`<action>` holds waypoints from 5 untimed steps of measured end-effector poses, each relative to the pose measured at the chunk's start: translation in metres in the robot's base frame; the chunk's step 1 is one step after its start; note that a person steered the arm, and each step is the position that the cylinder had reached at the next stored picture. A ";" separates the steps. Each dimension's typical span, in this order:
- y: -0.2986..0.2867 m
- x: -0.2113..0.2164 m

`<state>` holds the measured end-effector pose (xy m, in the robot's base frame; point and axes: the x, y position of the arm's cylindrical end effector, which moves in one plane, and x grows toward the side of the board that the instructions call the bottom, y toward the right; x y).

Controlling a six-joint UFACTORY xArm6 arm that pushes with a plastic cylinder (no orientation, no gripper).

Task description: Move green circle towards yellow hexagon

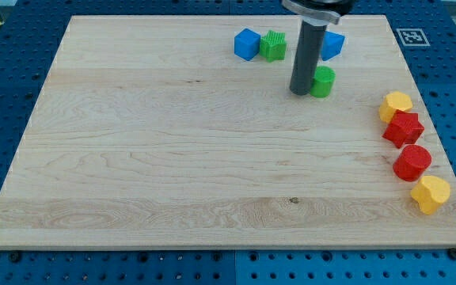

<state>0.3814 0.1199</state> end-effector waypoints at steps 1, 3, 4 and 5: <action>0.021 -0.004; 0.014 -0.019; 0.016 -0.038; 0.016 -0.038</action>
<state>0.3437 0.1357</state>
